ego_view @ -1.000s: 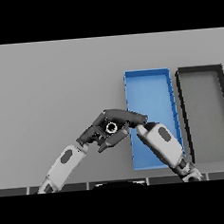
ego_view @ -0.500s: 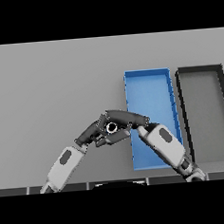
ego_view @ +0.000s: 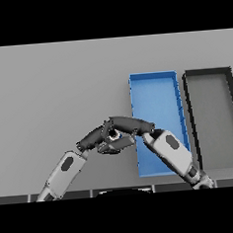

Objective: Pick up the blue pipe and place it into the blue bin.

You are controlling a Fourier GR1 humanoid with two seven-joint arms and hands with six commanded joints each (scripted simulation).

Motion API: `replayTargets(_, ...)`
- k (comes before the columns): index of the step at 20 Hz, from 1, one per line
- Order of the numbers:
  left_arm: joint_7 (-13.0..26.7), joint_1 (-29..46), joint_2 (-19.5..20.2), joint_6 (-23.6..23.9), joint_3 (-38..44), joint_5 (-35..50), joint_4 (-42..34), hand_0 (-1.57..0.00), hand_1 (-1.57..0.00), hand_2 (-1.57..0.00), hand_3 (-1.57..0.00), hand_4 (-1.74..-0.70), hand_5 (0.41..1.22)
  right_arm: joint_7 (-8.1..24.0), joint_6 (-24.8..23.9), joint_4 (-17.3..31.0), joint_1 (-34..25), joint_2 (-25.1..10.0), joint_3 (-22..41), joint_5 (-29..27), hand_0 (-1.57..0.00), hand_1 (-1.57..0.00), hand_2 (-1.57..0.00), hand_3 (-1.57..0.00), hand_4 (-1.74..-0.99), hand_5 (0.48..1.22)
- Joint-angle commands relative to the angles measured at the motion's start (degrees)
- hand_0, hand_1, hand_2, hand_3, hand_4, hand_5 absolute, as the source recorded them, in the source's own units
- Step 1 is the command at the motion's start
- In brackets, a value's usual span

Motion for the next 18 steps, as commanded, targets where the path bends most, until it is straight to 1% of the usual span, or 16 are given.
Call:
replayTargets(1,-0.2,-0.1,0.7,-0.1,0.5,0.3,-0.1,-0.12,-0.12,-0.1,-0.11,-0.91,0.735,-0.2,-0.4,0.3,-0.5,0.3,0.1,1.1,-1.57,-1.57,-1.57,-1.57,-1.496,1.216)
replayTargets(3,0.8,-0.8,0.5,-0.1,1.0,0.7,0.3,-0.08,-0.07,-0.07,-0.07,-0.89,0.664,0.1,-0.6,1.2,-1.3,0.2,-0.1,2.1,-1.57,-1.57,-1.57,-1.57,-1.495,1.218)
replayTargets(4,0.7,-0.3,0.3,-0.3,0.8,1.0,-0.1,-0.06,-0.06,-0.05,-0.06,-0.89,0.638,-0.2,-0.4,0.7,-0.7,0.0,-0.1,1.4,-1.57,-1.57,-1.57,-1.57,-1.493,1.219)
replayTargets(5,2.0,-0.8,-0.2,-0.5,1.1,1.9,0.0,-0.05,-0.05,-0.04,-0.05,-0.89,0.617,-0.3,-0.3,0.9,-0.8,0.1,-0.1,1.1,-1.57,-1.57,-1.57,-1.57,-1.491,1.219)
replayTargets(6,2.7,-0.5,-0.4,-0.7,0.8,2.1,-0.1,-0.04,-0.04,-0.03,-0.04,-0.89,0.599,-0.4,-0.5,1.6,-1.7,0.5,-0.3,1.1,-1.57,-1.57,-1.57,-1.57,-1.49,1.22)
replayTargets(7,3.1,-0.1,-0.5,-0.8,0.9,2.7,-0.8,-0.03,-0.03,-0.03,-0.03,-0.89,0.587,-0.4,-0.6,0.5,-1.0,0.3,-0.1,0.4,-1.57,-1.57,-1.57,-1.57,-1.49,1.22)
replayTargets(8,3.5,-0.1,-0.5,-0.7,1.1,2.9,-0.4,-0.03,-0.02,-0.02,-0.02,-0.89,0.576,-0.3,-0.7,1.1,-1.2,0.2,-0.6,-0.4,-1.57,-1.57,-1.57,-1.57,-1.489,1.22)
replayTargets(10,4.9,-0.6,-1.0,-0.3,1.2,2.5,0.7,-0.02,-0.01,-0.01,-0.01,-0.9,0.562,1.3,-2.0,-0.1,-1.2,0.0,-1.0,-2.4,-1.57,-1.57,-1.57,-1.57,-1.489,1.22)
replayTargets(12,4.8,0.2,-1.1,0.2,1.1,2.2,0.9,-0.01,-0.01,-0.01,-0.01,-0.9,0.548,4.9,-3.6,-0.2,-2.1,0.2,-1.9,-6.6,-1.57,-1.57,-1.57,-1.57,-1.491,1.221)
replayTargets(13,5.4,0.7,-1.3,0.2,0.9,2.1,1.0,-0.01,-0.01,-0.01,-0.01,-0.91,0.541,6.3,-4.3,-1.9,-2.7,-0.7,-2.6,-9.7,-1.57,-1.57,-1.57,-1.57,-1.541,1.221)
replayTargets(15,6.6,0.1,-1.7,-0.1,1.0,2.7,0.8,0.0,0.0,0.0,0.0,-0.91,0.524,10.0,-6.3,-1.6,-6.0,-1.8,-4.4,-14.6,-1.57,-1.57,-1.57,-1.57,-1.613,1.221)
replayTargets(17,7.2,-0.1,-1.6,-0.4,0.8,2.9,0.5,0.0,0.0,0.0,0.0,-0.92,0.507,13.7,-9.8,-1.8,-9.4,-2.6,-6.5,-21.2,-1.57,-1.57,-1.57,-1.57,-1.659,1.221)
replayTargets(18,7.0,0.5,-1.4,-0.6,0.7,3.0,0.1,0.0,0.0,0.0,0.0,-0.92,0.504,15.0,-11.9,-2.7,-10.7,-3.9,-8.1,-24.5,-1.57,-1.57,-1.57,-1.57,-1.675,1.194)
